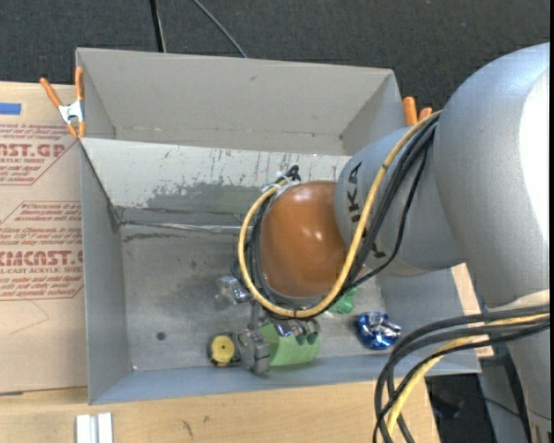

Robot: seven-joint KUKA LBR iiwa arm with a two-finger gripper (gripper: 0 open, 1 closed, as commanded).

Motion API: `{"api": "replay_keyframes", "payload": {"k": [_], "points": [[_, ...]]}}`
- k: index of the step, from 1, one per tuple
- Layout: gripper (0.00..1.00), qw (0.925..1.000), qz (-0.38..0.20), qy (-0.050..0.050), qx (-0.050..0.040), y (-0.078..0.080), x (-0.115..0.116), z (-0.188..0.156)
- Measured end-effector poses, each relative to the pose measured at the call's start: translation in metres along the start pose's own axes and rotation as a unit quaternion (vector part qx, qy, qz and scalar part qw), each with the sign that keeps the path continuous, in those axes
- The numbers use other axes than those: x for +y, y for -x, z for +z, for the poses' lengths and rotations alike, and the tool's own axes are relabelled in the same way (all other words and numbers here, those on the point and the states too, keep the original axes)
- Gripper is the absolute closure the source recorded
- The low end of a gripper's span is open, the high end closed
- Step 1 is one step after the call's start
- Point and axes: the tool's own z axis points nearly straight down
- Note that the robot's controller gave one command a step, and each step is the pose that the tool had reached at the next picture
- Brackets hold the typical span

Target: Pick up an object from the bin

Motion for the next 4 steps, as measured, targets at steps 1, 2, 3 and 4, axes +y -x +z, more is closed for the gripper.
{"api": "replay_keyframes", "payload": {"k": [1, 2, 3, 4], "points": [[0.0, 0.9971, -0.077, 0.0, -0.0015, 0.009, 0.025, 0.003], [0.0, 0.9841, -0.178, 0.001, -0.0009, 0.015, 0.05, 0.004], [1.0, 0.9841, -0.177, 0.002, 0.0005, 0.014, 0.051, 0.003], [1.0, 0.9893, -0.146, 0.0, -0.0015, 0.015, 0.041, -0.218]]}}
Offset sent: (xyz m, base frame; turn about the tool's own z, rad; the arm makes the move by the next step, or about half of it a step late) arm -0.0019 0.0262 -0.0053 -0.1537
